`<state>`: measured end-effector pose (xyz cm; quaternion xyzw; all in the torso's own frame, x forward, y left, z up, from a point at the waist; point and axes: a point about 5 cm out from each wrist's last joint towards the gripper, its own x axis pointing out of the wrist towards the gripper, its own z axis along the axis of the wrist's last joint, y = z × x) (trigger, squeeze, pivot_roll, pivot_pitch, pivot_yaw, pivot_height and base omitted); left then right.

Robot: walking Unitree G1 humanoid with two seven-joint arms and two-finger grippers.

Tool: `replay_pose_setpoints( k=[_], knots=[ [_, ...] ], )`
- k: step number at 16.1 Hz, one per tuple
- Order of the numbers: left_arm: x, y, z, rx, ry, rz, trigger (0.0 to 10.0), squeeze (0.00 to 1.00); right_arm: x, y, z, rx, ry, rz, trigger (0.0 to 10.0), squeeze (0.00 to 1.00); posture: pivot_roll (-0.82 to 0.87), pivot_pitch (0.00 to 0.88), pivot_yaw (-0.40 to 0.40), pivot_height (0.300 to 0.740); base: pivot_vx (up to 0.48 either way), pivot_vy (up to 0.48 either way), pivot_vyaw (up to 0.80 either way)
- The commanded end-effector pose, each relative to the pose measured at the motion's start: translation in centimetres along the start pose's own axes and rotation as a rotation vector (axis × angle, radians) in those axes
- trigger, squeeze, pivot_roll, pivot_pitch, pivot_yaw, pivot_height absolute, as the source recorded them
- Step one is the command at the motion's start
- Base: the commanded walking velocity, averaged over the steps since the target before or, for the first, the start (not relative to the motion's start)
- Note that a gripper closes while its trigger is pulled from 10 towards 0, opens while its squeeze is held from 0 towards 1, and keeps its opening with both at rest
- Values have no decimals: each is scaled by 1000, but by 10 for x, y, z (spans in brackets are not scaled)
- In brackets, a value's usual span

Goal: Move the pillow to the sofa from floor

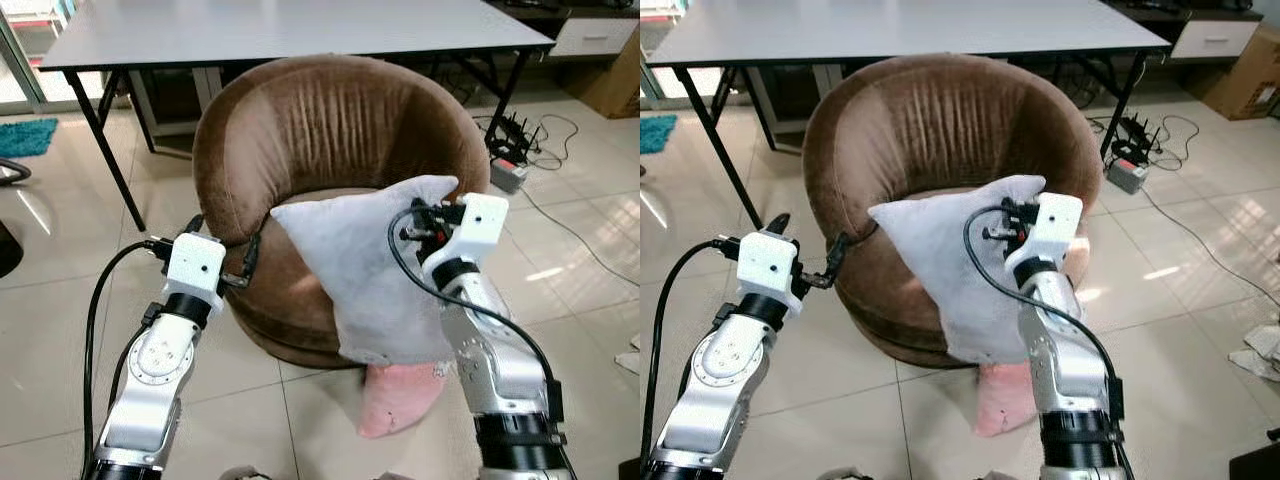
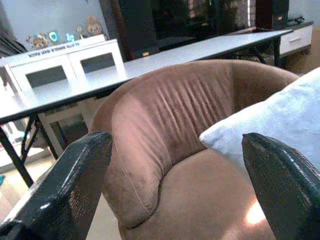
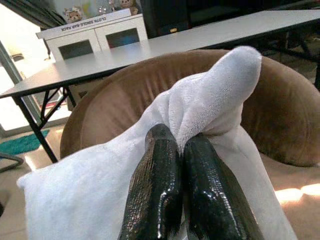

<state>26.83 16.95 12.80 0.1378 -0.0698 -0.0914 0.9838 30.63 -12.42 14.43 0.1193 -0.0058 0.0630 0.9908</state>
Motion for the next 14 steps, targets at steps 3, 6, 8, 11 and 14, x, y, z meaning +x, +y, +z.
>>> replay_pose_setpoints(
  k=[3,6,8,11,14],
  knots=[
    [2,0,4,15,-12,-21,10000,0,4,0,6,-38,-24,-6,10000,0,78,0,-49,740,381,0,0],
    [0,2,4,17,-8,-22,10000,0,6,-2,1,-50,-6,-32,10000,0,88,0,-52,740,382,0,533],
    [-1,2,4,18,-7,-25,10000,0,7,-2,2,-38,-9,-32,10000,0,91,0,-53,740,379,0,800],
    [-2,1,3,21,-1,-39,10000,0,8,3,0,-34,-1,-2,10000,0,93,0,-53,740,381,0,0],
    [-3,0,2,22,5,-49,10000,0,8,1,-2,10,-3,-12,10000,0,96,0,-48,740,382,0,0]
  ],
)
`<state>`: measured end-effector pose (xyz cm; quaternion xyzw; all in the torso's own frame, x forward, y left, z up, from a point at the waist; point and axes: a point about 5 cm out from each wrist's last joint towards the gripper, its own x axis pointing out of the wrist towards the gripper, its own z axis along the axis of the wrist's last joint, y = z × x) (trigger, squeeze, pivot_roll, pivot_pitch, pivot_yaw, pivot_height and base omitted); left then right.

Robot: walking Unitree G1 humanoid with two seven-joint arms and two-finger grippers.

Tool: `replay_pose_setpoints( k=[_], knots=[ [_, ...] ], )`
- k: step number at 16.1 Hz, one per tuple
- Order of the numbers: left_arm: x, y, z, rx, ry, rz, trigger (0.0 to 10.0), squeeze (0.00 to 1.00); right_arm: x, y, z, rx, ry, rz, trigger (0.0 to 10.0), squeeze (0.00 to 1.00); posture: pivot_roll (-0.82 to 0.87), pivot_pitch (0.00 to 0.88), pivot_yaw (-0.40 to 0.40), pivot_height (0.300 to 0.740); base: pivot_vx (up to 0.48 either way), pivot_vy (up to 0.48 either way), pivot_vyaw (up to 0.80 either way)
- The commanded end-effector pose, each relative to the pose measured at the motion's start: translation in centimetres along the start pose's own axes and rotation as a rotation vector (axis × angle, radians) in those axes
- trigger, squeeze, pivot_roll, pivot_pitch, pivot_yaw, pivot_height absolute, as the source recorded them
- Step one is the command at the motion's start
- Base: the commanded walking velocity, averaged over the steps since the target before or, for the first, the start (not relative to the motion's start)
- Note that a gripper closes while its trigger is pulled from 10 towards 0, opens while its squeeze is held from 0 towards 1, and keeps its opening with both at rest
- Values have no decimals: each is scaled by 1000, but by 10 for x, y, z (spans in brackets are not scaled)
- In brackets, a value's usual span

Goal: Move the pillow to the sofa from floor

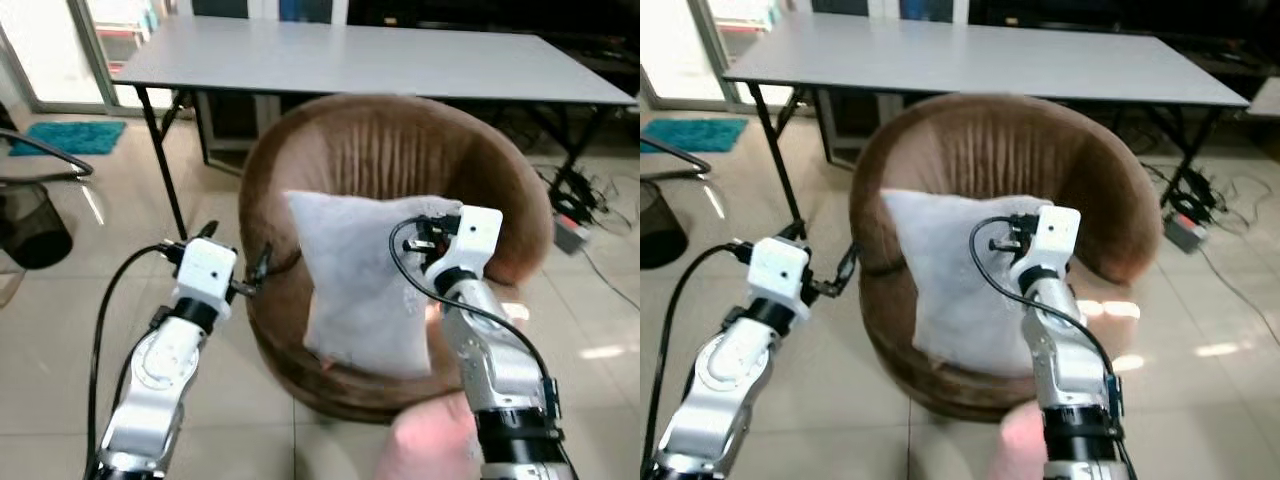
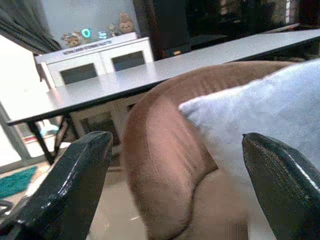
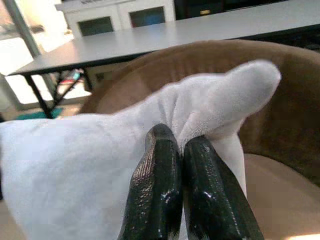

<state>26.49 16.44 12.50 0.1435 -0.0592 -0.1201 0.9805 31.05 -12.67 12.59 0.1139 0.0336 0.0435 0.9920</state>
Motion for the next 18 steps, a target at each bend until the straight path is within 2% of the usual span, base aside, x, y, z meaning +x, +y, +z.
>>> replay_pose_setpoints(
  k=[1,14,17,18],
  knots=[
    [-1,6,3,18,-8,7,10000,0,3,9,16,20,-76,40,10000,0,96,0,-47,740,382,0,0],
    [-3,6,3,26,2,-22,10000,0,2,14,11,28,-38,87,10000,0,99,0,-38,740,382,0,0],
    [-7,1,-1,14,23,-99,10000,0,1,11,7,17,-17,66,10000,0,99,0,-36,740,214,0,0],
    [-10,-1,-5,38,46,-152,10000,0,1,11,6,12,-8,67,10000,0,98,0,-34,740,0,0,0]
  ],
)
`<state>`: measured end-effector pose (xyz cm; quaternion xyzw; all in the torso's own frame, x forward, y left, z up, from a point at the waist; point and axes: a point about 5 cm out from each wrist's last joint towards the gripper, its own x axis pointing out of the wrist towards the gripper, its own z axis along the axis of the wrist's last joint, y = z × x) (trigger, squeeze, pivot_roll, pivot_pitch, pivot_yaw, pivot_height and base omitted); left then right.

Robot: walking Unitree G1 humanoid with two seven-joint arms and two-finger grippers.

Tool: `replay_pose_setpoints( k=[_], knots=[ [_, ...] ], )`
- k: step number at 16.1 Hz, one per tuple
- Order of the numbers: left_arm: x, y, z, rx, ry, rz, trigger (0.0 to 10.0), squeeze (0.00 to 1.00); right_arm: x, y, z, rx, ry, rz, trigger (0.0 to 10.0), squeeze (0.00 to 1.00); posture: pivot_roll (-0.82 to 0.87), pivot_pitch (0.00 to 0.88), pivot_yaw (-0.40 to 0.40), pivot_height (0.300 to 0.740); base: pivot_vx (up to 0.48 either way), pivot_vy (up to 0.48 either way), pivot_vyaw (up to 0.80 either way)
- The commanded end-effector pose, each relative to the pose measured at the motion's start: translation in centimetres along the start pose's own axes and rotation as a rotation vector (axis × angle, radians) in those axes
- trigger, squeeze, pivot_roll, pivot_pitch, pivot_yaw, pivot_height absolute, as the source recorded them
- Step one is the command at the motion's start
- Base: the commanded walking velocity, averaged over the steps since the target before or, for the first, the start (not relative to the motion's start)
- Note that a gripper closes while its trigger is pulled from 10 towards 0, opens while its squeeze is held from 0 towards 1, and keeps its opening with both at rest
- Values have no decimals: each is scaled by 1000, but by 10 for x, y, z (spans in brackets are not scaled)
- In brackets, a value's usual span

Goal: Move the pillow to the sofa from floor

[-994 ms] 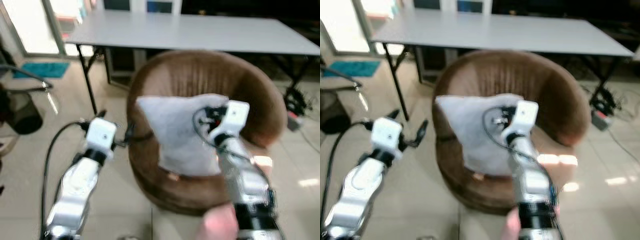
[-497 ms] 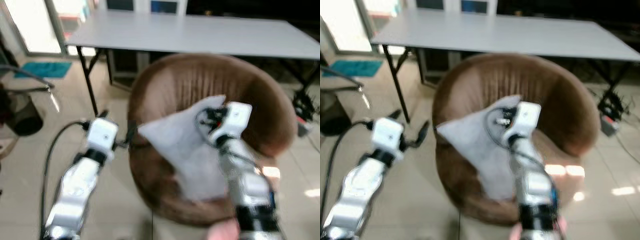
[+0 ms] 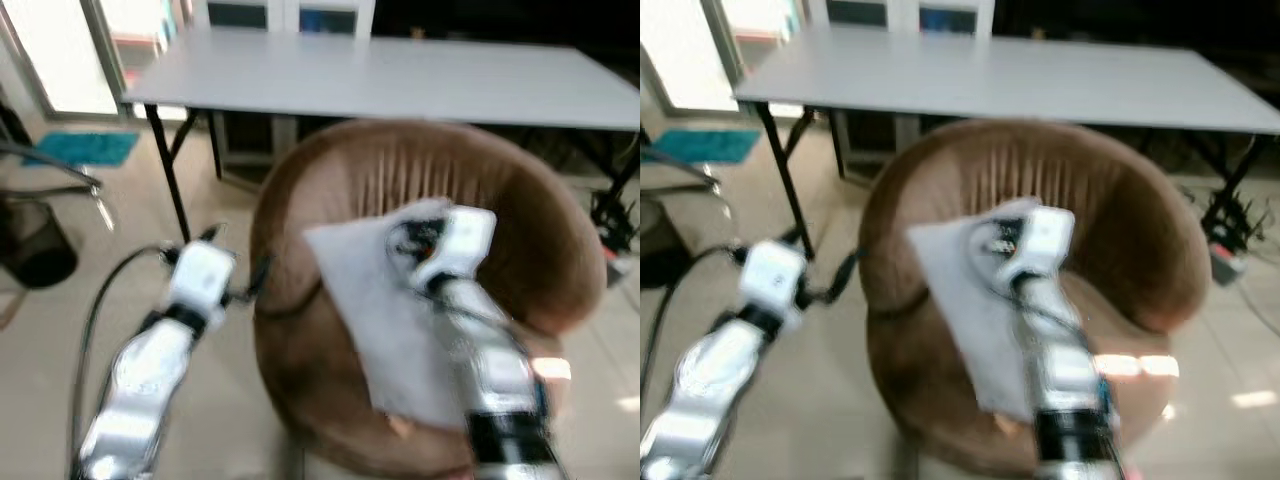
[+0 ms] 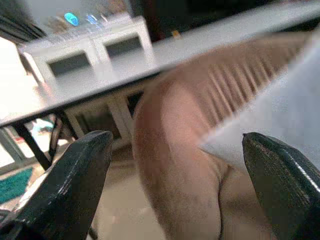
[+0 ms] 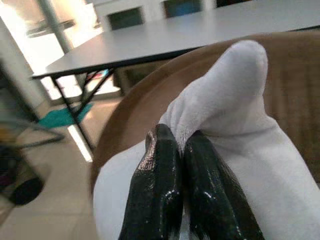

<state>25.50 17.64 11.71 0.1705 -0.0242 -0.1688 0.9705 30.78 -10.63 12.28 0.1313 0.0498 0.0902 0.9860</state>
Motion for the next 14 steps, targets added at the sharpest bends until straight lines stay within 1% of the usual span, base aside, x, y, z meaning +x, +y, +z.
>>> replay_pose_setpoints(
  k=[1,4,5,7,8,10,11,12,13,14],
  knots=[
    [2,-7,4,5,-11,-53,10000,0,0,-8,13,-28,-43,-24,10000,0,99,2,-34,740,0,0,0],
    [-3,-3,7,-21,-32,-90,10000,0,1,-6,4,-53,5,-4,10000,0,104,19,-36,740,0,0,0],
    [-6,-3,8,-28,-27,-136,10000,0,4,-5,0,-57,21,8,10000,0,110,25,-37,740,0,0,0],
    [-14,-5,8,-44,-16,-209,10000,0,9,-2,-7,-72,46,36,10000,0,120,37,-36,740,0,0,0],
    [-18,-5,8,-45,-7,-244,10000,0,16,1,-11,-74,63,62,10000,0,127,45,-36,740,0,0,0],
    [-25,-5,9,-42,3,-277,10000,0,23,5,-16,-58,78,93,10000,0,139,58,-34,740,0,0,0],
    [-32,-1,10,-34,14,-290,10000,0,36,11,-20,-11,102,120,10000,0,152,76,-31,740,0,0,0],
    [-35,1,11,-29,20,-292,10000,0,44,14,-22,9,115,119,10000,0,156,81,-31,740,0,0,0],
    [-43,5,14,-21,33,-303,10000,0,62,26,-17,44,130,102,10000,0,183,106,-33,740,0,0,0],
    [-44,6,15,-20,35,-306,10000,0,67,29,-13,54,130,99,10000,0,185,108,-34,740,0,0,0]
  ],
)
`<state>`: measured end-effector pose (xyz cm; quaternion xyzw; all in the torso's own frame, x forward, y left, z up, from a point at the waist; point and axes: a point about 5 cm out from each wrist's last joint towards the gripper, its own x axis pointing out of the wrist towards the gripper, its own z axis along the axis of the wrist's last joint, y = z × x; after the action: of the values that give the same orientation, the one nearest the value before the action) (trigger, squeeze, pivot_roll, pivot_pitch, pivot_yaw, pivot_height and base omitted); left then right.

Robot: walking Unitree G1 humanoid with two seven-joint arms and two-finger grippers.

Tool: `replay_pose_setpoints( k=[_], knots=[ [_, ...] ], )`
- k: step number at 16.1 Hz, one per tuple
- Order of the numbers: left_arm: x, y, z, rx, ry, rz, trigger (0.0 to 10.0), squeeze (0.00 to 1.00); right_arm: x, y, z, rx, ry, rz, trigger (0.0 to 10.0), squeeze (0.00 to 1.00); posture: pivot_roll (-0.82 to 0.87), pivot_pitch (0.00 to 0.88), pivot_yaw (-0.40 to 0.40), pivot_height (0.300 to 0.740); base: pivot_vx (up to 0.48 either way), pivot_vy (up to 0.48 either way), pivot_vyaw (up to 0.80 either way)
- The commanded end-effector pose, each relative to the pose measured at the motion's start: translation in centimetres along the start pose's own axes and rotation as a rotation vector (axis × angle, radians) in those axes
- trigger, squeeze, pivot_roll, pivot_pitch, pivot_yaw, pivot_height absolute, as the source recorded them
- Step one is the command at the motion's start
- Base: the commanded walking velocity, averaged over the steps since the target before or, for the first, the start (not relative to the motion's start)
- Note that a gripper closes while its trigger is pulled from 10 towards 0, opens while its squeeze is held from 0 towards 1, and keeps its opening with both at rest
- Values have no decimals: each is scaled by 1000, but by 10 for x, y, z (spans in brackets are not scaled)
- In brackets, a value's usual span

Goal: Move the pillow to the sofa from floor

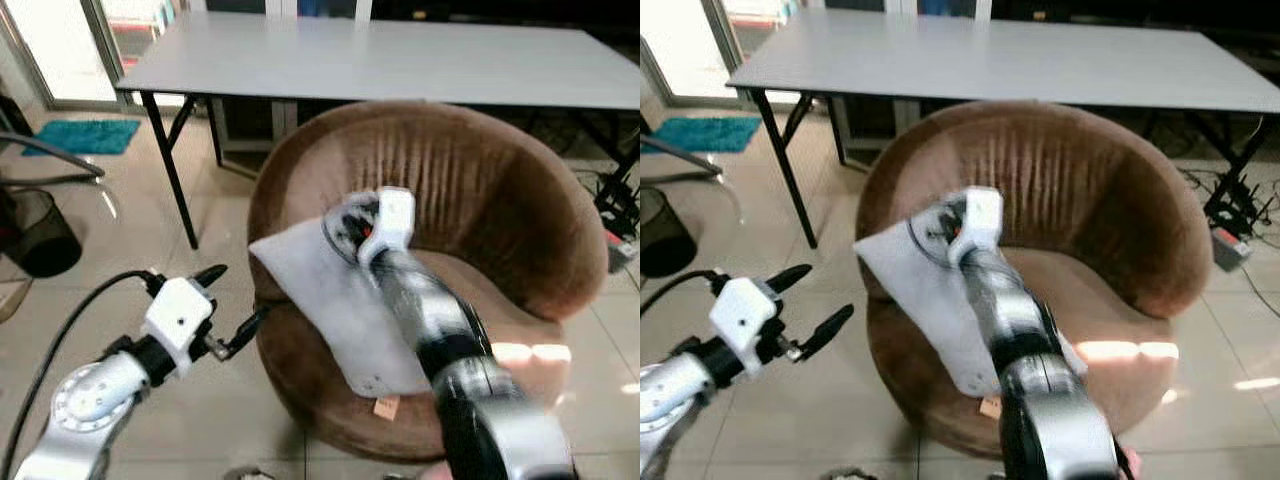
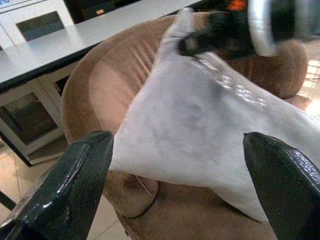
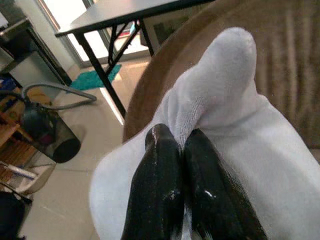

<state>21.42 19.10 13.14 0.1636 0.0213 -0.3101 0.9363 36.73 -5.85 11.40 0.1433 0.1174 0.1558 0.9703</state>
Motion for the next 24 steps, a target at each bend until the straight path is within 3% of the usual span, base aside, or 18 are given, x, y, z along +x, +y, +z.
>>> replay_pose_setpoints(
  k=[1,3,4,5,12,13,14,17,18,19,22,23,24],
  knots=[
    [-4,1,4,5,5,-8,10000,0,5,2,9,33,-28,-15,10000,0,193,115,-36,740,0,0,0],
    [-10,-1,5,3,19,-14,10000,0,14,12,29,25,-44,-9,10000,0,207,129,-38,740,0,0,0],
    [-10,-2,5,-3,31,-23,10000,0,17,15,36,-8,-44,-20,10000,745,209,132,-37,740,0,0,0],
    [-9,-4,5,-6,38,-32,10000,0,18,14,37,-25,-45,-46,10000,1000,211,134,-36,740,0,0,0],
    [-8,-5,6,-11,54,-62,10000,0,17,1,43,-38,-101,-139,10000,1000,209,137,-19,740,0,0,0],
    [-5,-4,3,2,73,-22,10000,0,16,0,48,-66,-127,-127,10000,1000,196,129,-19,740,0,0,0],
    [-1,-2,-1,-8,83,38,10000,0,16,0,50,-85,-148,-101,10000,0,184,123,-20,740,0,0,0],
    [10,1,-9,-112,71,238,10000,0,10,-4,43,-156,-176,-8,10000,0,129,99,-20,740,0,0,0],
    [19,1,-12,-192,43,311,10000,0,-2,-13,33,-191,-192,25,10000,0,108,92,-16,740,0,0,0],
    [21,0,-13,-210,42,319,10000,0,-7,-18,29,-190,-186,24,10000,0,98,88,-14,740,0,0,0],
    [29,-4,-17,-193,56,296,10000,0,-62,-47,7,-170,-147,-115,10000,0,65,68,-15,740,0,0,0],
    [28,-1,-20,-209,76,350,10000,0,-81,-52,-4,-177,-122,-171,10000,0,51,55,-13,740,0,0,0],
    [28,0,-21,-212,82,371,10000,0,-86,-53,-6,-169,-122,-191,10000,0,51,55,-13,740,0,0,0]
  ],
)
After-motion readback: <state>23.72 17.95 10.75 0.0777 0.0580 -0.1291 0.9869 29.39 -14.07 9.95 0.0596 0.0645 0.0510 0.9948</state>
